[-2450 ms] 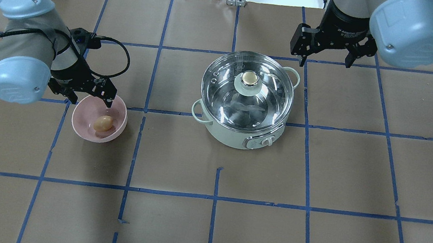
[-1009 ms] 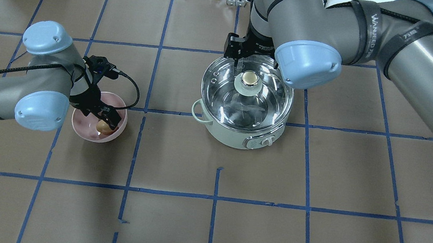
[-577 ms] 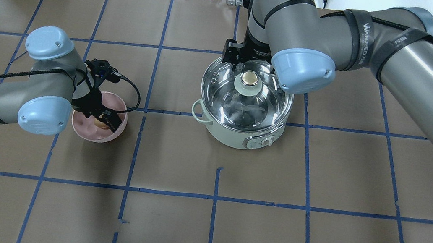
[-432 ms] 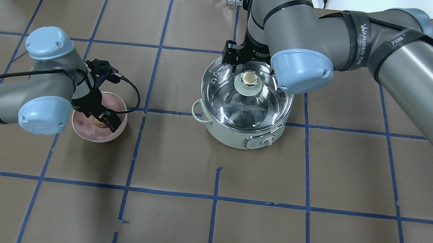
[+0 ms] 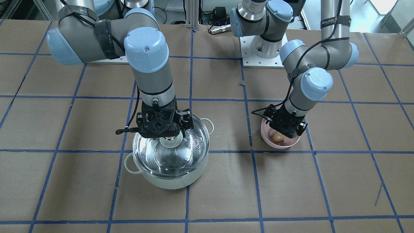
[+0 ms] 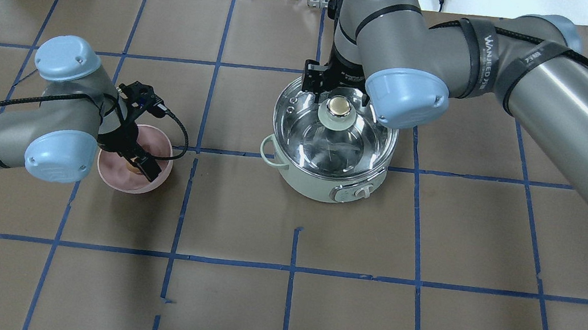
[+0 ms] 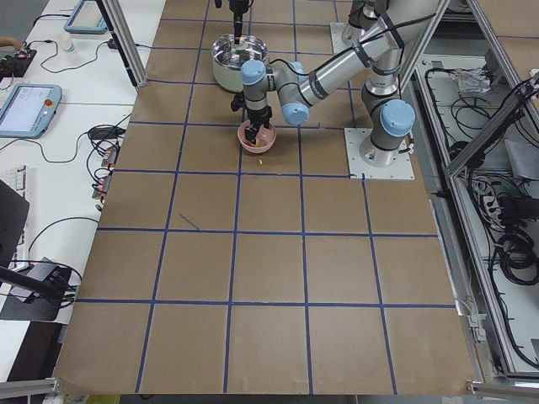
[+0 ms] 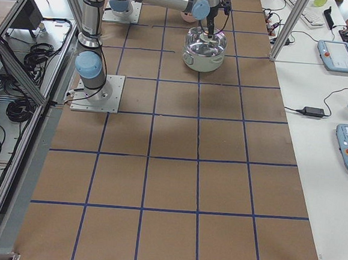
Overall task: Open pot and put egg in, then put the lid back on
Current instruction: 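Close the left gripper on the egg while the right gripper grasps the lid knob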
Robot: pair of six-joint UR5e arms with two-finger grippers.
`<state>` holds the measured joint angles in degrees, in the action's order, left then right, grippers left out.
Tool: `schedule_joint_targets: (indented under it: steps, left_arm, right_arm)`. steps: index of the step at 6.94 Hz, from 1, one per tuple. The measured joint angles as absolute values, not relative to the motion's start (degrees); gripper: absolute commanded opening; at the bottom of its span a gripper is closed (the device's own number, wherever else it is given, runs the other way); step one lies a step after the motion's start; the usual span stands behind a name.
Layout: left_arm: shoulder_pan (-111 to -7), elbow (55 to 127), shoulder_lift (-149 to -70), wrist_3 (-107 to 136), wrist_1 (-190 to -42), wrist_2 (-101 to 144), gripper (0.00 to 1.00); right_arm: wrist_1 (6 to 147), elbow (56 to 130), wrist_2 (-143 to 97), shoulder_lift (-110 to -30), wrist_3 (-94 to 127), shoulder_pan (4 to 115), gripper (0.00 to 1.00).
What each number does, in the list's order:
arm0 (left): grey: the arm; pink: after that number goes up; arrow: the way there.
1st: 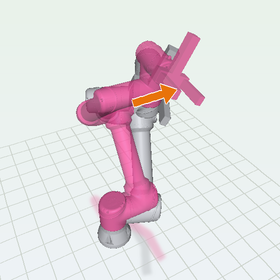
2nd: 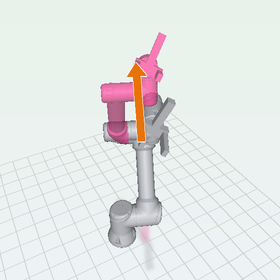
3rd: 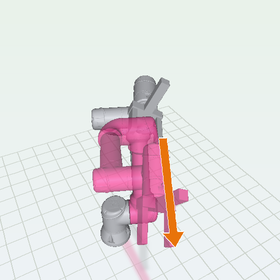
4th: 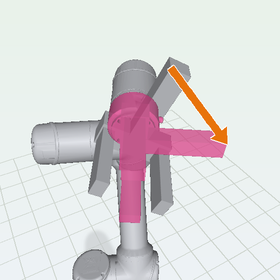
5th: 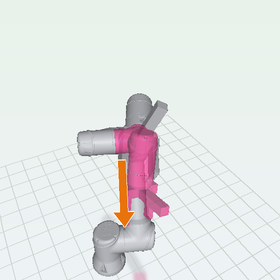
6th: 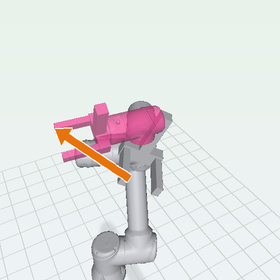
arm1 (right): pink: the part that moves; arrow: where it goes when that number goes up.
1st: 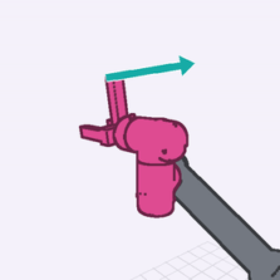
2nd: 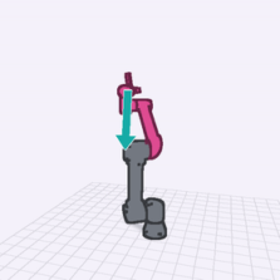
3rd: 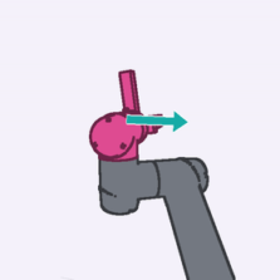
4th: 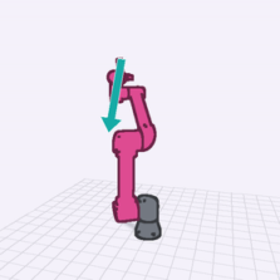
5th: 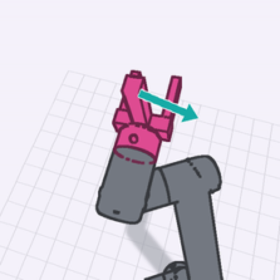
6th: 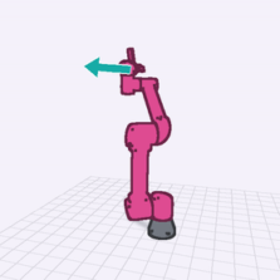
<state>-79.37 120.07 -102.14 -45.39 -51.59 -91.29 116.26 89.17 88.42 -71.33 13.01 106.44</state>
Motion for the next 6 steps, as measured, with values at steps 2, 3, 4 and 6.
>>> schedule_joint_targets:
  steps: [2,3,4,6]
  left_arm:
    - [-79.37,120.17,-102.29,-48.55,-51.02,-91.73,0.98]
    - [-79.36,120.21,-102.50,-49.74,-50.54,-92.23,0.98]
    - [-79.37,120.25,-102.88,-50.38,-49.93,-92.55,0.96]
    - [-79.37,120.27,-103.48,-51.60,-49.10,-92.75,0.98]
  right_arm:
    - [116.22,89.20,88.28,-70.91,13.06,106.44,0.91]
    - [116.25,89.30,88.26,-70.81,13.08,106.44,0.90]
    - [116.22,89.45,88.25,-70.80,13.09,106.44,0.88]
    - [115.80,89.61,88.26,-70.78,13.35,106.44,0.81]
